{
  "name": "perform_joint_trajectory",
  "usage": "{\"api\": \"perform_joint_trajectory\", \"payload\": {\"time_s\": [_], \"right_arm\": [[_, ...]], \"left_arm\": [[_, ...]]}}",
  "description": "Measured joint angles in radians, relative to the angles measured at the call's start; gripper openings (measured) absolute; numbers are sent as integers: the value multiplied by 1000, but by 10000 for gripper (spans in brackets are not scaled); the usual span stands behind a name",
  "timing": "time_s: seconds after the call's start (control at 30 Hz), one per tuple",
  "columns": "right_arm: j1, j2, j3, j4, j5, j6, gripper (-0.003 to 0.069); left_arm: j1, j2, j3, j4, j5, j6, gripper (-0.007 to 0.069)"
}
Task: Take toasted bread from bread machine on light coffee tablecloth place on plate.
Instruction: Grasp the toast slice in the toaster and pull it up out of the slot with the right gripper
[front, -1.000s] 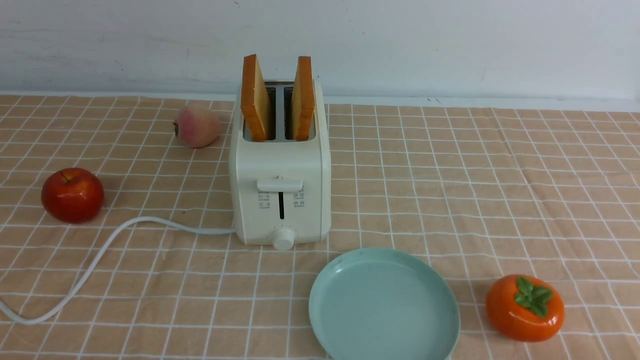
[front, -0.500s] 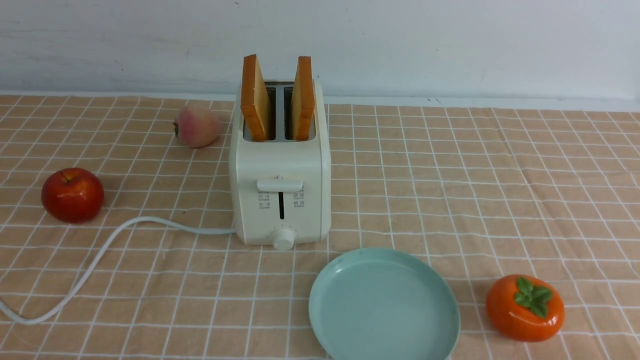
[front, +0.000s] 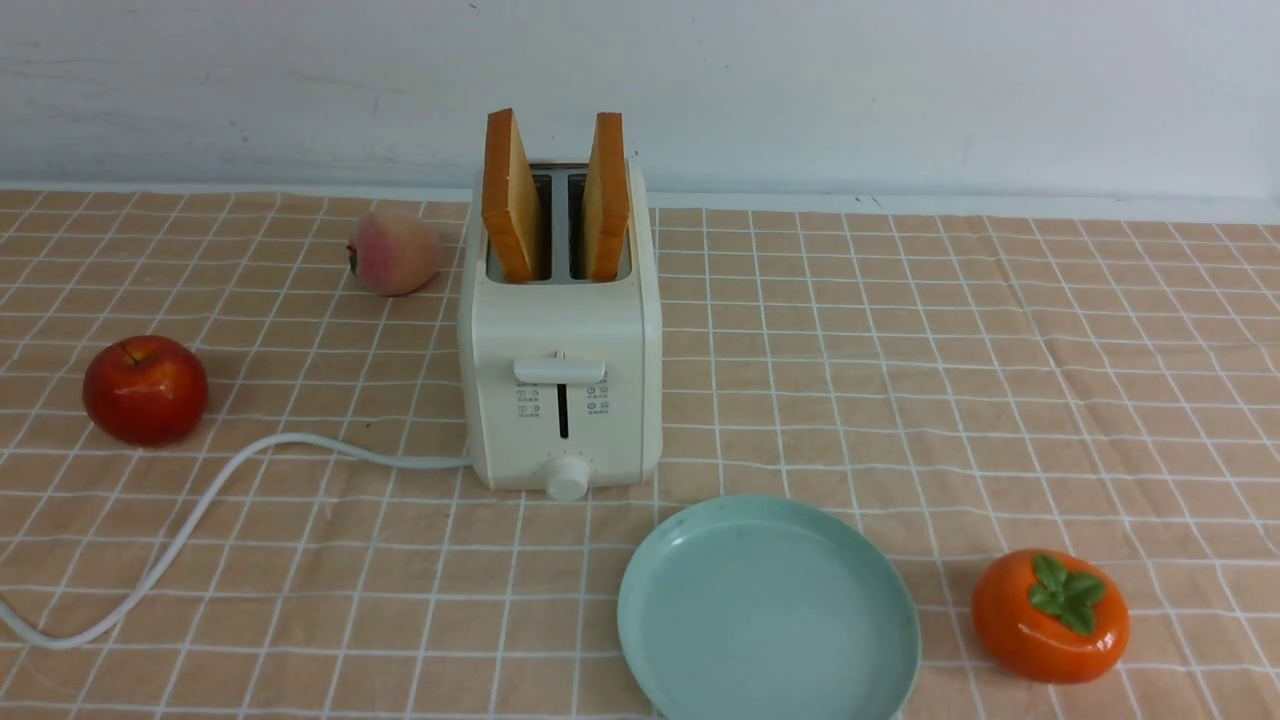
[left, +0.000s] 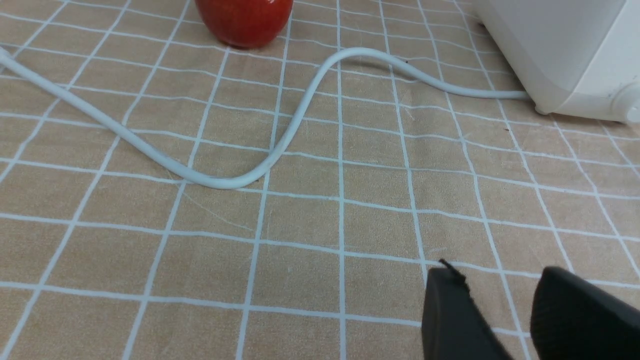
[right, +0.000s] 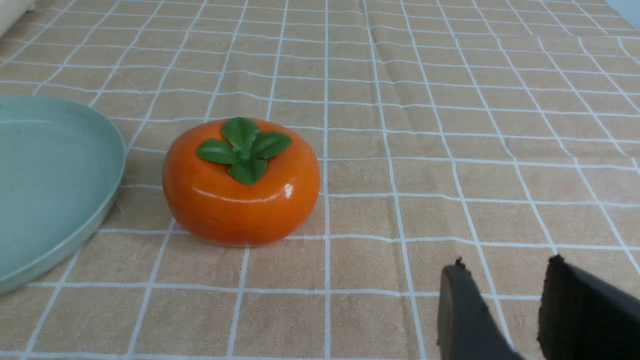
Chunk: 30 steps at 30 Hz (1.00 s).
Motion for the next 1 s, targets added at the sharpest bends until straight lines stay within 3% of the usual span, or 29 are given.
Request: {"api": "perform_joint_trajectory", "payload": {"time_s": [0.33, 0.63, 1.0], "right_arm": [[0, 0, 0, -1, -6, 0, 239], [0, -1, 8, -4, -175, 0, 239], [0, -1, 8, -4, -213, 0, 239]], "left_arm": [[0, 0, 0, 1, -6, 0, 237], [0, 0, 0, 3, -248, 0, 237], [0, 0, 1, 5, -343, 0, 238]]}}
